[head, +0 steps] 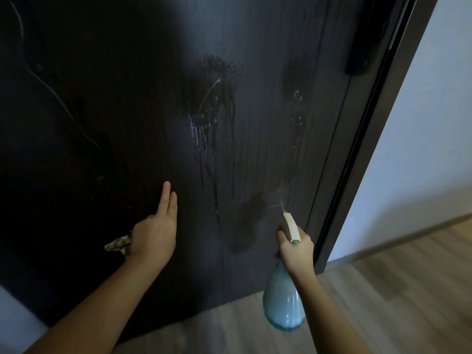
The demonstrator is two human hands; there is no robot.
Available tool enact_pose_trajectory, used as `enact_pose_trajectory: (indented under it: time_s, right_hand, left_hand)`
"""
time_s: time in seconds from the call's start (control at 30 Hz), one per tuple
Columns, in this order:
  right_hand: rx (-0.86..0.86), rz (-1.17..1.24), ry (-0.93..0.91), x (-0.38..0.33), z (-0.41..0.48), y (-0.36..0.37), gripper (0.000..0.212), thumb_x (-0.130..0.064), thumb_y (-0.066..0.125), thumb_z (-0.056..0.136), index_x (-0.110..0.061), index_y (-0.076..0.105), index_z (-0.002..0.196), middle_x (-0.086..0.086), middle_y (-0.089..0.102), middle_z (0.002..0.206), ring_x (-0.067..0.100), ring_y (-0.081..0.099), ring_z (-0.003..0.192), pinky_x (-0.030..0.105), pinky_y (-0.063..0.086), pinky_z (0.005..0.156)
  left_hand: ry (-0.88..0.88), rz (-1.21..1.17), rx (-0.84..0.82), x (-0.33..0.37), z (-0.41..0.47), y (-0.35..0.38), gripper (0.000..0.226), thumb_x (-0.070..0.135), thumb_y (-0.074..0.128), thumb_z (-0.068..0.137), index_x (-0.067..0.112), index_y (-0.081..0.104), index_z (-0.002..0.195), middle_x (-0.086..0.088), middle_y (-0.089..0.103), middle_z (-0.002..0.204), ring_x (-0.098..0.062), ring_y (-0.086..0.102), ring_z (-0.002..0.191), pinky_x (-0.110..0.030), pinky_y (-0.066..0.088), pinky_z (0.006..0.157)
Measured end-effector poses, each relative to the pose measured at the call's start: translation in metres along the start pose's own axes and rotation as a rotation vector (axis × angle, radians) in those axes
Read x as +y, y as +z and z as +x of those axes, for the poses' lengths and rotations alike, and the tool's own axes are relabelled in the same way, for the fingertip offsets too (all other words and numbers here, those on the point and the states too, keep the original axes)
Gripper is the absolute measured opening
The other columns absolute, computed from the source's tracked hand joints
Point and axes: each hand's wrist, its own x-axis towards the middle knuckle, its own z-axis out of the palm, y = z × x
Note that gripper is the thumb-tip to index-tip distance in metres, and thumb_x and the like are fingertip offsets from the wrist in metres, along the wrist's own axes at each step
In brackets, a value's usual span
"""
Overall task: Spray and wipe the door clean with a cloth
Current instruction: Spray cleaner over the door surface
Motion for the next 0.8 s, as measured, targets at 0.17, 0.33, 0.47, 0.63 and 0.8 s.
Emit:
enact_pose_trajectory:
  time_s: [0.17,0.33,0.47,0.63,0.8]
  right_hand:
    - [-0.115,-0.021,-0.074,0.000,-0.011,0.021,0.007,-0.005,0.058,0.085,-0.009,0.064,0.085,0.014,0.065,0.076,0.025,0.064,0.055,0.041,0.057,0.051]
    - [-0.362,-0.058,-0.217,-0.010,-0.045,0.078,0.015,-0.021,0.060,0.075,-0.018,0.064,0.089,0.002,0.063,0.069,0.025,0.065,0.059,0.042,0.057,0.057]
    - [-0.496,0.031,-0.209,-0.031,-0.066,0.122,0.006,-0.008,0.060,0.083,-0.014,0.061,0.083,0.002,0.061,0.068,0.010,0.060,0.055,0.027,0.050,0.049]
    - [-0.581,0.108,-0.230,-0.051,-0.078,0.152,0.007,-0.005,0.057,0.086,-0.007,0.062,0.090,0.010,0.062,0.074,0.013,0.060,0.057,0.030,0.052,0.046]
    - [-0.559,0.106,-0.230,-0.051,-0.076,0.158,0.006,-0.005,0.058,0.086,-0.009,0.062,0.089,0.011,0.063,0.074,0.014,0.061,0.057,0.027,0.052,0.047]
  left_hand:
    - [0.043,-0.015,-0.057,-0.010,-0.023,0.014,0.079,0.026,0.046,0.094,0.013,-0.006,0.152,-0.008,-0.026,0.156,-0.007,0.045,0.060,-0.021,0.036,0.049]
    - [0.056,-0.003,-0.228,-0.027,-0.048,0.037,0.073,0.013,0.040,0.094,0.012,-0.005,0.152,-0.003,-0.024,0.157,-0.011,0.049,0.067,-0.024,0.038,0.054]
    - [0.030,-0.003,-0.254,-0.040,-0.052,0.049,0.071,0.006,0.035,0.094,0.011,-0.005,0.152,-0.002,-0.028,0.155,-0.012,0.061,0.076,-0.027,0.035,0.050]
    - [0.086,-0.014,-0.214,-0.045,-0.048,0.047,0.072,0.008,0.038,0.096,0.012,-0.009,0.151,-0.003,-0.037,0.149,-0.015,0.062,0.086,-0.027,0.036,0.055]
    - [0.064,0.004,-0.219,-0.050,-0.043,0.046,0.075,0.007,0.039,0.095,0.013,-0.010,0.151,-0.001,-0.044,0.141,-0.014,0.062,0.084,-0.027,0.036,0.054]
